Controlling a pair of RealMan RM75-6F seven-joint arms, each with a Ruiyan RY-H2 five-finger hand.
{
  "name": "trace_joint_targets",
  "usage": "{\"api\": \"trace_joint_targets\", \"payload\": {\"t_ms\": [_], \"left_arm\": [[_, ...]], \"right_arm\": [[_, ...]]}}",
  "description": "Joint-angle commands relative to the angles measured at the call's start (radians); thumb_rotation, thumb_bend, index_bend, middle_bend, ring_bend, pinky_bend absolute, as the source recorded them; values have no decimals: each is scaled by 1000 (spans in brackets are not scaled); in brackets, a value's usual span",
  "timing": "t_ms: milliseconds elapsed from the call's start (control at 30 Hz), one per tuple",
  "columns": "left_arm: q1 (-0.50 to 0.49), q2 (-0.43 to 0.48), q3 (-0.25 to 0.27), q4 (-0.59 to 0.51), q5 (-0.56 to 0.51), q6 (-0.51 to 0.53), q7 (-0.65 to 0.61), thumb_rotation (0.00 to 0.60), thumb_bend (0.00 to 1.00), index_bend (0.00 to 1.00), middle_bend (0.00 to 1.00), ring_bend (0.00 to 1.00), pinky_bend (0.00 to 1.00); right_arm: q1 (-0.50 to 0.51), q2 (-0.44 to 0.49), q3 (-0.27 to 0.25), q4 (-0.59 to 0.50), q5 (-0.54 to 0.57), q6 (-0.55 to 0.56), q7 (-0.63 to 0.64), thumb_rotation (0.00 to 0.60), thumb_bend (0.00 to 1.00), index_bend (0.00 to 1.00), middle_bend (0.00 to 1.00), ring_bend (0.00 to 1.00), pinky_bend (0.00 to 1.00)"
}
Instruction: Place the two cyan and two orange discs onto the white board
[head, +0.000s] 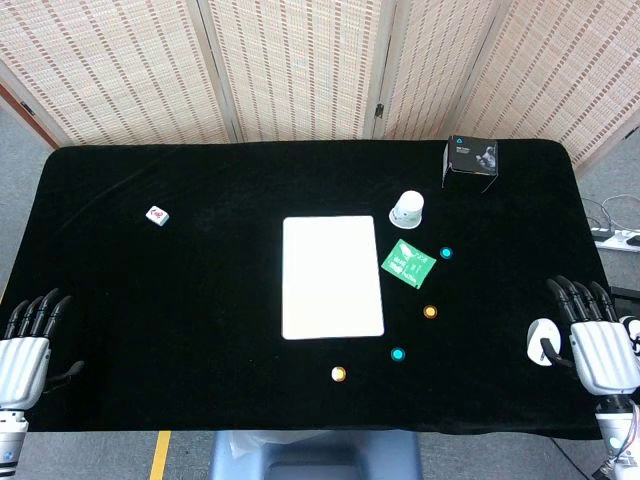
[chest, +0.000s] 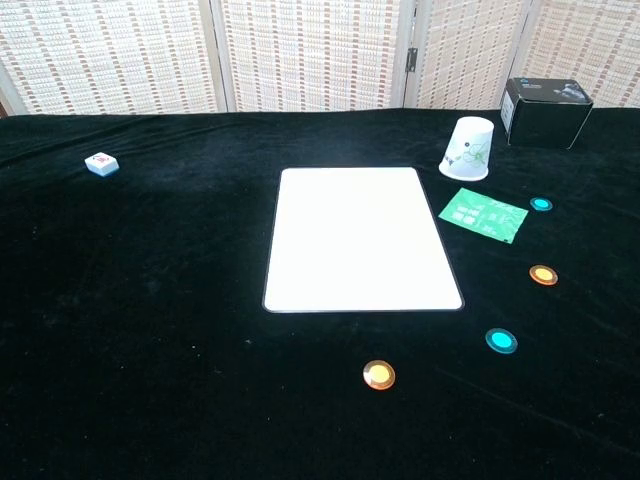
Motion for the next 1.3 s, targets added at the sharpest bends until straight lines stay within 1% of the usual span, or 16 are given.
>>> {"api": "trace_joint_targets", "payload": {"t_ms": [33,400,567,667,767,933,1133,1300], "left_arm": [[0,-4,-1,3,0,2,2,600,225,47,35,12,0],[1,-5,0,8,7,11,-5,600,225,47,35,12,0],[2,-3,-1,9,9,15,-10,600,225,47,35,13,0],[3,-3,0,9,13,17,-11,600,225,47,35,13,0],[4,-4,2,10,16,20,-13,600,225,47,35,13,0],[6,-4,4,11,18,22,-15,600,225,48,35,13,0],[15,0,9,12,20,30,-21,600,225,50,35,13,0],[20,3,12,14,14,28,-24,600,225,51,35,12,0]], "right_arm": [[0,-1,-1,1,0,-1,1,600,363,22,105,95,0],[18,-3,-11,-4,-28,-25,0,600,362,43,106,94,0],[61,-6,-23,-14,-83,-68,-4,600,362,55,107,81,0],[106,-15,-26,-26,-125,-113,-32,600,362,150,105,59,0],[158,-35,-32,-37,-158,-179,-49,600,362,251,79,19,0],[253,-96,-41,-24,-189,-310,-59,600,362,356,35,0,0],[336,-195,-55,35,-200,-427,-71,600,362,377,12,0,0],[364,-244,-66,80,-199,-458,-63,600,362,390,12,0,0]]}}
